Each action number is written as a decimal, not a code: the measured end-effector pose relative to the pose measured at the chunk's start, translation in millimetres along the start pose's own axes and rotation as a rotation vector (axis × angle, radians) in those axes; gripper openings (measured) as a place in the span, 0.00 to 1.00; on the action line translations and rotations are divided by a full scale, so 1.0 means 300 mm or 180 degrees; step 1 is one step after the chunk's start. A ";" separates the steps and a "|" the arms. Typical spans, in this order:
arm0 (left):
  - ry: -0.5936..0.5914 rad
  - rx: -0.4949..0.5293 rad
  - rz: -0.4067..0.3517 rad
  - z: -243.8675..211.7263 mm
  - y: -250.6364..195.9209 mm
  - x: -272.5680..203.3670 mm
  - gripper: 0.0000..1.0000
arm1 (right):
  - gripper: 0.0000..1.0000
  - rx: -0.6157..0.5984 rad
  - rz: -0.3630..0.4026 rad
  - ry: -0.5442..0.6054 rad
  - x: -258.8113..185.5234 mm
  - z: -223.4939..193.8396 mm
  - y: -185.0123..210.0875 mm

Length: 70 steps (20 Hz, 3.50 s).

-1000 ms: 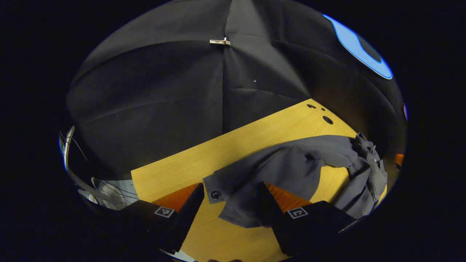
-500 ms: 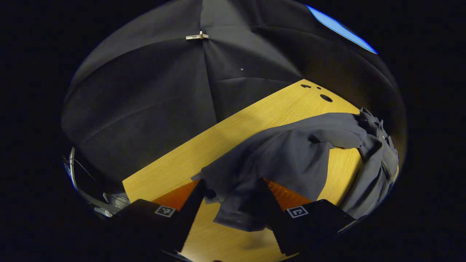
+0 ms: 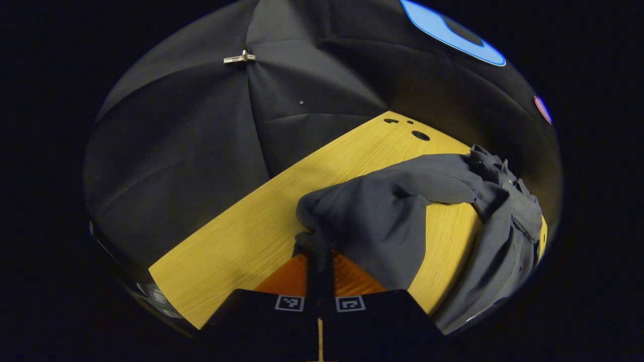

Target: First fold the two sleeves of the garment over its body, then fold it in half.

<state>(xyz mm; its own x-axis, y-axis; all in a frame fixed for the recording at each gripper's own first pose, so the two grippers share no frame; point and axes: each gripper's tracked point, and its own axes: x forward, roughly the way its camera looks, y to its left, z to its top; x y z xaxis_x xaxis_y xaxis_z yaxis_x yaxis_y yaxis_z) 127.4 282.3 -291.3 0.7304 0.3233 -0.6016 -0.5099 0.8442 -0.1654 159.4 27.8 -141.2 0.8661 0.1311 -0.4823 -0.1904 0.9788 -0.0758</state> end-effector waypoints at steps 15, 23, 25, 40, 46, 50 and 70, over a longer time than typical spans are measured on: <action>-0.0589 -0.0181 -0.0494 0.517 -0.366 -0.139 0.06 | 0.98 0.0375 -0.0427 0.0080 -0.067 -0.151 -0.331; -0.0888 0.0205 -0.1075 0.703 -0.880 -0.211 0.05 | 0.98 0.0630 -0.0612 0.0070 -0.108 -0.211 -0.447; -0.0963 0.0362 -0.1212 0.714 -1.023 -0.239 0.05 | 0.98 0.0714 -0.0627 0.0101 -0.121 -0.239 -0.464; -0.0492 0.1036 -0.2326 0.158 -1.941 -0.409 0.06 | 0.98 0.1039 -0.0641 0.0239 -0.080 -0.355 -0.578; -0.0287 0.1235 -0.2563 0.000 -2.089 -0.430 0.06 | 0.98 0.1006 -0.0589 0.0231 -0.084 -0.356 -0.558; -0.0167 0.1461 -0.2565 -0.084 -2.118 -0.413 0.12 | 0.98 0.0993 -0.0555 0.0248 -0.086 -0.372 -0.546; -0.0234 0.1587 -0.1556 -0.093 -1.042 -0.480 0.96 | 0.98 0.0734 -0.0129 0.0543 -0.122 -0.544 -0.257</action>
<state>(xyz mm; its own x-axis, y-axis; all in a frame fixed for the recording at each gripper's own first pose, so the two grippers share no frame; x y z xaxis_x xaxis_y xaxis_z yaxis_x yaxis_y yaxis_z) 168.9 -39.9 -174.8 0.8606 -0.1302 -0.4923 0.1412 0.9899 -0.0149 67.1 -78.0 -260.2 0.7769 0.0821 -0.6243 -0.0303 0.9952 0.0932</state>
